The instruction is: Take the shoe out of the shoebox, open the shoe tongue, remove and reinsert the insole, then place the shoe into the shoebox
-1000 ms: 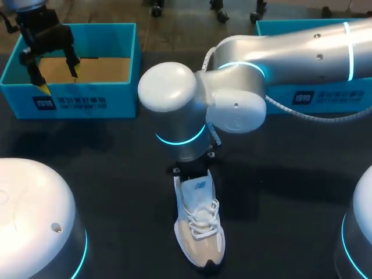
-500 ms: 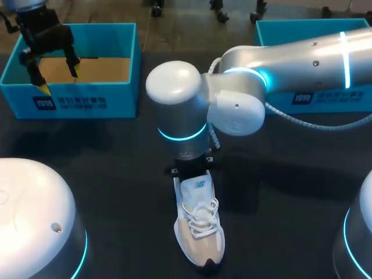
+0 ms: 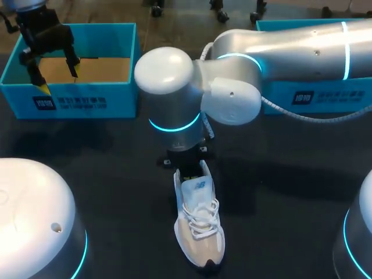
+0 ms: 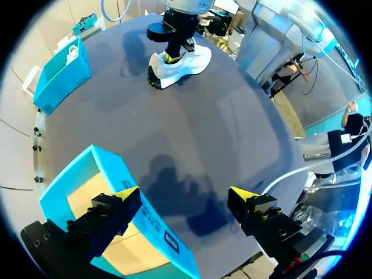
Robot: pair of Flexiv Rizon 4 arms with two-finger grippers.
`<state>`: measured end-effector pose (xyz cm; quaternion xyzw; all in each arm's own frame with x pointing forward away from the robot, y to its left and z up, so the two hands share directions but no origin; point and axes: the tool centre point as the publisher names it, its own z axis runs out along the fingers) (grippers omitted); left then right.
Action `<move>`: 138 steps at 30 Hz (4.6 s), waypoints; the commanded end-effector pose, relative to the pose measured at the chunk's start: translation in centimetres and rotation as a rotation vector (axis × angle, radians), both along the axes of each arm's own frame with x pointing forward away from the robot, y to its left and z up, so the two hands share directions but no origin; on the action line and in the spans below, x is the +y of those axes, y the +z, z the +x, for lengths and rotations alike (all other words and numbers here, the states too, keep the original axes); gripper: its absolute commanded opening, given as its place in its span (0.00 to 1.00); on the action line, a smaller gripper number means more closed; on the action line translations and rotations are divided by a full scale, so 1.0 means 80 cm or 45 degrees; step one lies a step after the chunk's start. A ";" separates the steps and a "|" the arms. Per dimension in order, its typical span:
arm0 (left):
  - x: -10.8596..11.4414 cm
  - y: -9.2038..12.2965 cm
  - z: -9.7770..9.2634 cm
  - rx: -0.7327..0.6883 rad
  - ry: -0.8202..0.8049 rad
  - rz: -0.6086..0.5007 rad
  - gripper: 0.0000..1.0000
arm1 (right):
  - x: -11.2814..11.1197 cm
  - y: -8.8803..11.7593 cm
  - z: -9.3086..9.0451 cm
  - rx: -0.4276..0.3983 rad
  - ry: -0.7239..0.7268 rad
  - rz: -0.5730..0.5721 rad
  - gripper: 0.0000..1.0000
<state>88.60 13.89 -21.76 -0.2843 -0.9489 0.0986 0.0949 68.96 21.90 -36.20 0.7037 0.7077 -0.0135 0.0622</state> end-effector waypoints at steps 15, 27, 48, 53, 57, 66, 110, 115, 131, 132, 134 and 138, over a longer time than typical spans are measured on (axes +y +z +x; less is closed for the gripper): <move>0.001 0.000 0.000 -0.001 -0.001 0.002 1.00 | -0.016 0.005 -0.027 0.113 -0.163 0.217 0.00; 0.001 0.000 0.000 -0.001 -0.001 0.002 1.00 | -0.003 0.001 -0.035 0.156 -0.156 0.216 1.00; 0.001 0.000 0.000 -0.001 -0.001 0.002 1.00 | -0.007 0.013 -0.037 0.152 -0.147 0.159 1.00; 0.001 0.000 0.000 -0.001 -0.001 0.002 1.00 | -0.005 0.016 -0.050 0.152 -0.189 0.164 1.00; 0.001 0.000 0.000 -0.001 -0.001 0.002 1.00 | 0.001 0.023 -0.062 0.148 -0.214 0.150 1.00; 0.001 0.000 0.000 -0.001 -0.001 0.002 1.00 | -0.002 0.030 -0.073 0.137 -0.235 0.137 1.00; 0.001 0.000 0.000 -0.001 -0.001 0.002 1.00 | -0.012 0.075 -0.172 0.213 -0.048 0.192 0.50; 0.001 0.000 0.000 -0.001 -0.001 0.002 1.00 | -0.013 0.068 -0.159 0.194 -0.093 0.134 0.45; 0.001 0.000 0.000 -0.001 -0.001 0.002 1.00 | -0.015 0.034 -0.086 0.153 -0.131 0.172 0.36; 0.001 0.000 0.000 -0.001 -0.001 0.002 1.00 | -0.017 0.030 -0.084 0.158 -0.144 0.182 0.37; 0.001 0.000 0.000 -0.001 -0.001 0.002 1.00 | -0.022 0.028 -0.087 0.156 -0.180 0.210 0.41; 0.001 0.000 0.000 -0.001 -0.001 0.002 1.00 | -0.021 0.045 -0.110 0.122 -0.193 0.183 0.39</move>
